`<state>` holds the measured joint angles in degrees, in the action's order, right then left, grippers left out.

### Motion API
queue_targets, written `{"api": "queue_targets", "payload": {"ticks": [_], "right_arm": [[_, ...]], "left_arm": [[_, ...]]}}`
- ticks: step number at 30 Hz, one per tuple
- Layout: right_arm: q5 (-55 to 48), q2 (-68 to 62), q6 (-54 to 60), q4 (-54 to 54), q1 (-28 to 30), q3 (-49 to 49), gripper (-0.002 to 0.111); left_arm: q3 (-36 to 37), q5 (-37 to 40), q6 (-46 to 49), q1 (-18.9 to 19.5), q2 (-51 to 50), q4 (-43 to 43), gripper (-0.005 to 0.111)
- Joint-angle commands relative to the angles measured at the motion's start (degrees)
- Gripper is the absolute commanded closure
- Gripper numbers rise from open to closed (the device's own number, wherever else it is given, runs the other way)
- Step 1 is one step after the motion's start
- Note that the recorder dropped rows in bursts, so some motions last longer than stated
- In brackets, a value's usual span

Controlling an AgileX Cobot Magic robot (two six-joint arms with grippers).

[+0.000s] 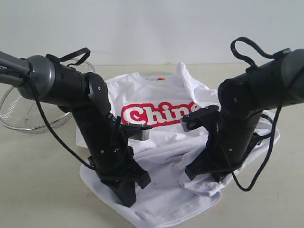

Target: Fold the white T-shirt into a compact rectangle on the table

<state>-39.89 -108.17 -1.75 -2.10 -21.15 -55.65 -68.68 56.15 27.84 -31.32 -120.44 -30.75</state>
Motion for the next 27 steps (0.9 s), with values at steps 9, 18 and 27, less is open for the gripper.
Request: {"api": "queue_targets", "payload": {"ticks": [9, 18, 27], "right_arm": [[-8.77, -2.98, -12.39, -12.9, 0.1, 8.18, 0.108], [-7.86, 4.75, -15.79, -11.83, 8.09, 16.26, 0.108], [-9.83, 30.58, -8.04, -10.66, 7.98, 11.88, 0.108]], "left_arm": [[6.23, 4.1, -2.84, 2.23, -1.16, 12.36, 0.102], [7.75, 5.01, -2.19, 8.23, 6.2, 12.91, 0.102], [6.16, 5.28, 0.9, 10.05, 12.65, 9.44, 0.102]]}}
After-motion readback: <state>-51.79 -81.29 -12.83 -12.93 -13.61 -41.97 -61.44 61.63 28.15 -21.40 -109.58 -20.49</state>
